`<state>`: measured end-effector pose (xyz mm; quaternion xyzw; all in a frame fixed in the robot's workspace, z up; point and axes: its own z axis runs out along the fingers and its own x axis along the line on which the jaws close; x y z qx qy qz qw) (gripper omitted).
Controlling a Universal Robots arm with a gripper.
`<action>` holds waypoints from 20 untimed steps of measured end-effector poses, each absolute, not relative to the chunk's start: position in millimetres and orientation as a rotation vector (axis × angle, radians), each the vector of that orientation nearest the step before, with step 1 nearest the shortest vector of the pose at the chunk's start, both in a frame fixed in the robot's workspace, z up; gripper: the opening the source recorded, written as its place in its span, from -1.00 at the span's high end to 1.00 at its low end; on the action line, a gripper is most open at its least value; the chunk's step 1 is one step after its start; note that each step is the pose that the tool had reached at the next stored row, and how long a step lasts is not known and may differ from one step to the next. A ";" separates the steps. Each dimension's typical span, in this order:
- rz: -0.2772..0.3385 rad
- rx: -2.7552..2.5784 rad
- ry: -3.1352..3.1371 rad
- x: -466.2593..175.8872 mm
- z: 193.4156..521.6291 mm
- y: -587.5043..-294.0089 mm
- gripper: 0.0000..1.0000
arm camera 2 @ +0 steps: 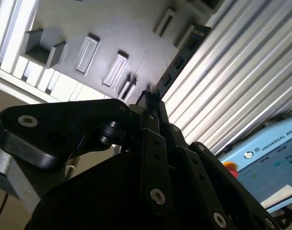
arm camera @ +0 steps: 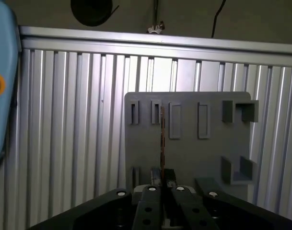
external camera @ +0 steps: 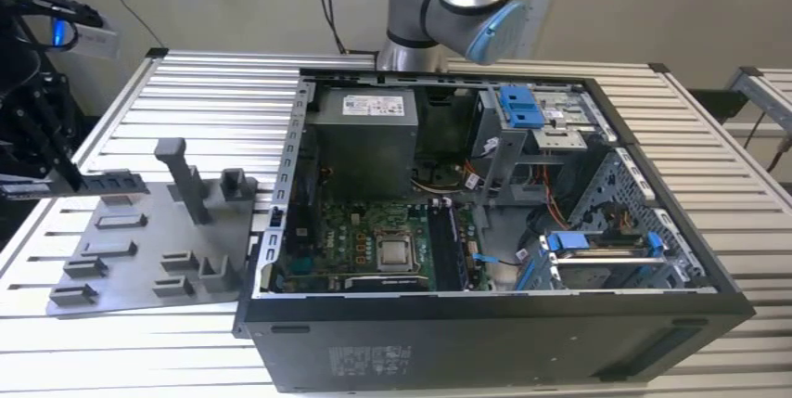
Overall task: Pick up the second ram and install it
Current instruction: 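Pick up the second ram and move it above second insertion slot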
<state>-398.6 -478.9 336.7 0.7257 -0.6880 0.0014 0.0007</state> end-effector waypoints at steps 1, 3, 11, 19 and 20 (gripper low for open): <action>0.005 2.279 -2.160 -398.6 337.5 -478.9 0.72; 0.004 2.279 -2.160 -398.6 339.2 -478.9 0.72; 0.004 2.279 -2.160 -398.6 347.2 -478.8 0.72; 0.005 2.279 -2.160 -398.5 355.3 -478.8 0.72; 0.005 2.279 -2.160 -398.5 356.4 -478.8 0.72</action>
